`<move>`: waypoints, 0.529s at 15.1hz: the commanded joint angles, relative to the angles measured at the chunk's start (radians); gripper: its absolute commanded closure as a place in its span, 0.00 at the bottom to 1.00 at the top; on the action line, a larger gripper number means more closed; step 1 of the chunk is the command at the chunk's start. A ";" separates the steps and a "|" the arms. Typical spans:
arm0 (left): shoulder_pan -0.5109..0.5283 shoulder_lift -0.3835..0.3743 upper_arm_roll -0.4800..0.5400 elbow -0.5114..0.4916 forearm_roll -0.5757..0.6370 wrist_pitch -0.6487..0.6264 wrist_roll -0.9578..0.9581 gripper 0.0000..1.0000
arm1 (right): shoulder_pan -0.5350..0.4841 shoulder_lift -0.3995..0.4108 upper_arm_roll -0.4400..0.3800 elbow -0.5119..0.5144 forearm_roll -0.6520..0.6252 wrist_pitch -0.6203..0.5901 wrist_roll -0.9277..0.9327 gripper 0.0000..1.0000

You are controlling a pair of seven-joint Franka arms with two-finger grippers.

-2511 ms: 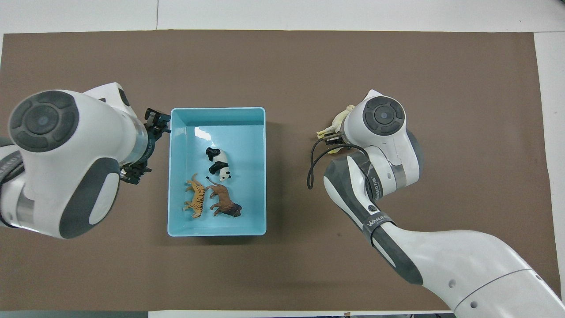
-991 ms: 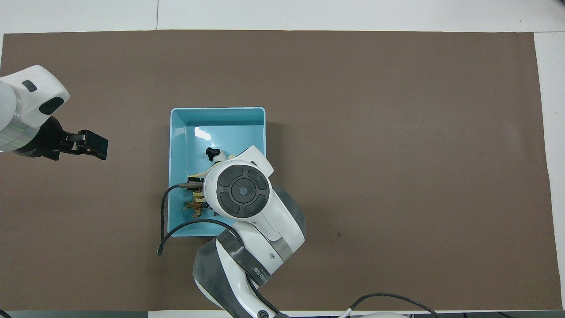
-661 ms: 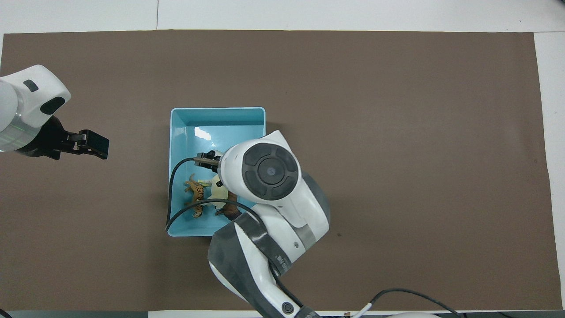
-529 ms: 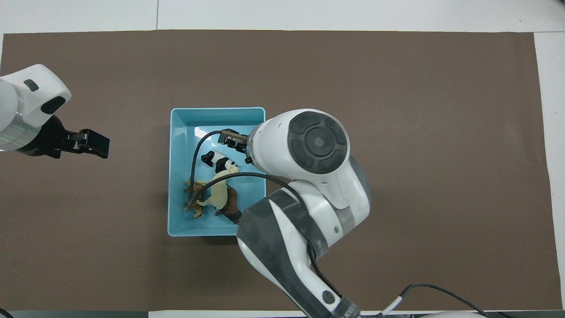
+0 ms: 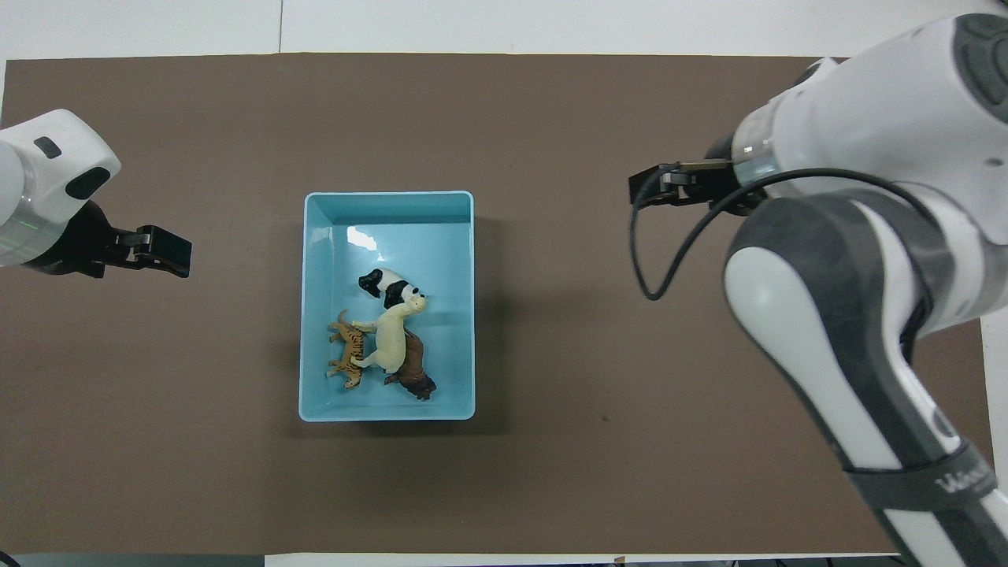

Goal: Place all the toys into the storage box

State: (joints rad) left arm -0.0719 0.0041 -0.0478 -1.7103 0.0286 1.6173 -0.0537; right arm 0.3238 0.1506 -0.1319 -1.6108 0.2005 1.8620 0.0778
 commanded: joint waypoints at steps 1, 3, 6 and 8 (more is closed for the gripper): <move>0.010 0.005 -0.003 0.023 -0.032 0.012 0.017 0.00 | -0.119 -0.040 0.020 -0.026 -0.070 -0.032 -0.151 0.00; 0.010 0.005 -0.003 0.021 -0.036 0.033 0.017 0.00 | -0.179 -0.057 0.023 -0.027 -0.098 -0.073 -0.181 0.00; 0.006 0.005 -0.003 0.020 -0.049 0.041 0.018 0.00 | -0.233 -0.095 0.026 -0.052 -0.153 -0.144 -0.181 0.00; 0.000 0.007 -0.003 0.020 -0.049 0.068 0.017 0.00 | -0.252 -0.138 0.031 -0.072 -0.179 -0.193 -0.178 0.00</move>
State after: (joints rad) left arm -0.0722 0.0040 -0.0486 -1.7019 -0.0046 1.6611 -0.0520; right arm 0.0974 0.0788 -0.1272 -1.6266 0.0533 1.7002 -0.0951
